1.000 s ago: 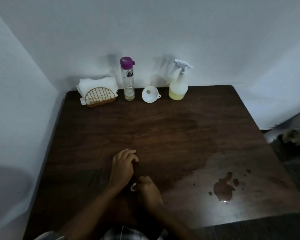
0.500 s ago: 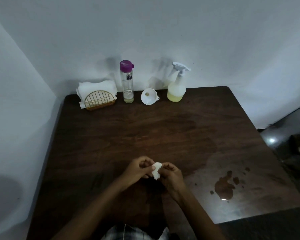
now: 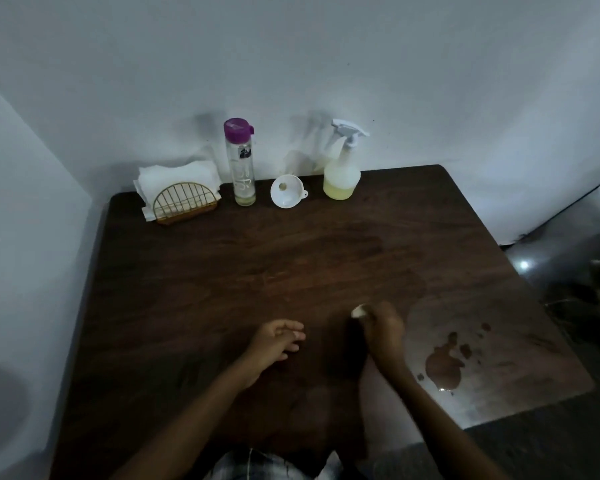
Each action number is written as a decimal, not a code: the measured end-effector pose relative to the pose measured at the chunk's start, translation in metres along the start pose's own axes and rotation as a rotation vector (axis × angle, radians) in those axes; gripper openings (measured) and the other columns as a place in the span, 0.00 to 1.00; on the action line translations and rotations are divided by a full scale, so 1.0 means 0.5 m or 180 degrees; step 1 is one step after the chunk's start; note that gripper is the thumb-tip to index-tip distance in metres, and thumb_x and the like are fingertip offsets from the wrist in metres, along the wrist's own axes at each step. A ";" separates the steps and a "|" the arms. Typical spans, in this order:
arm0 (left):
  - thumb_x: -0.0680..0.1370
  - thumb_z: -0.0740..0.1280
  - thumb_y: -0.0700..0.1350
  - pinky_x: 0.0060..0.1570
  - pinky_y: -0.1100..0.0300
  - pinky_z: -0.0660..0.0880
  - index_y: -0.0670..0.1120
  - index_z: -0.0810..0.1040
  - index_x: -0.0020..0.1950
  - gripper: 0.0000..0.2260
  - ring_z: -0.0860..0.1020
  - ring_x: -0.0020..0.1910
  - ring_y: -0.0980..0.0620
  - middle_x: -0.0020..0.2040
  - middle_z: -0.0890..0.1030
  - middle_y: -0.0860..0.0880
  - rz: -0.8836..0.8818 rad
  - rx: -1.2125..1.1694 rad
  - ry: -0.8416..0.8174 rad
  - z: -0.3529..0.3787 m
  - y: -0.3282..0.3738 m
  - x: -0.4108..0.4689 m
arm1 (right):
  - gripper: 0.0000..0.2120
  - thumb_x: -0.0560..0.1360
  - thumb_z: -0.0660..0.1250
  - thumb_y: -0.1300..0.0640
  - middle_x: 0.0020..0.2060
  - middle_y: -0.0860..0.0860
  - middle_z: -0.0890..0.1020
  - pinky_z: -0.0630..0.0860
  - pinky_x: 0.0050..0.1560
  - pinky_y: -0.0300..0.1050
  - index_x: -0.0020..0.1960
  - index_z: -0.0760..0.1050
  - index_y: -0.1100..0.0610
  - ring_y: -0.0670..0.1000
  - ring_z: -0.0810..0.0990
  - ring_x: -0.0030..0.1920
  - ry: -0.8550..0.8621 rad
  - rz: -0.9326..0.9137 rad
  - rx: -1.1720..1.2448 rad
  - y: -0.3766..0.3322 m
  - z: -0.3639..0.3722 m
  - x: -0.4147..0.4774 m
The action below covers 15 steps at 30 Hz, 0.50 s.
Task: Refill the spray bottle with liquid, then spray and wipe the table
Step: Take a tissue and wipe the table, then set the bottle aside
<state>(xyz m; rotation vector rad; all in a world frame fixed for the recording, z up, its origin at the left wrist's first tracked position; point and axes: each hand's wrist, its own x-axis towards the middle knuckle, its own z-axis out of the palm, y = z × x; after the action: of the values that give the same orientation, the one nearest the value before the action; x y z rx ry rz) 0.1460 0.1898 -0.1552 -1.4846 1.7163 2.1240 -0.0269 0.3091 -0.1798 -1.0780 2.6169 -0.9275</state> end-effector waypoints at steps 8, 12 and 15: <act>0.79 0.58 0.40 0.44 0.62 0.71 0.50 0.75 0.50 0.08 0.77 0.45 0.54 0.50 0.81 0.50 0.0179 0.0061 0.0050 -0.007 -0.014 0.004 | 0.05 0.66 0.66 0.74 0.39 0.64 0.78 0.75 0.38 0.52 0.41 0.79 0.68 0.66 0.76 0.43 0.0285 0.0358 -0.1011 0.124 -0.047 0.031; 0.79 0.58 0.40 0.45 0.62 0.71 0.52 0.75 0.49 0.09 0.77 0.46 0.55 0.49 0.81 0.52 0.0263 0.0139 0.0045 -0.004 -0.023 0.008 | 0.09 0.67 0.68 0.71 0.45 0.60 0.79 0.77 0.44 0.53 0.47 0.78 0.64 0.61 0.77 0.45 0.0009 -0.0005 -0.0731 0.052 0.009 -0.098; 0.79 0.58 0.40 0.45 0.62 0.71 0.52 0.75 0.48 0.10 0.77 0.45 0.55 0.49 0.80 0.52 0.0330 0.0205 -0.0004 0.007 -0.015 0.006 | 0.08 0.68 0.66 0.61 0.43 0.54 0.80 0.75 0.42 0.42 0.46 0.79 0.58 0.51 0.75 0.46 -0.0603 -0.0603 -0.0427 -0.011 0.071 -0.180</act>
<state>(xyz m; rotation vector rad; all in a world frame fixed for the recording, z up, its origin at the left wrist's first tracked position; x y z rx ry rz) 0.1464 0.1939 -0.1630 -1.4075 1.8817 2.0943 0.0544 0.3503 -0.2119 -1.3933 2.4834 -0.6527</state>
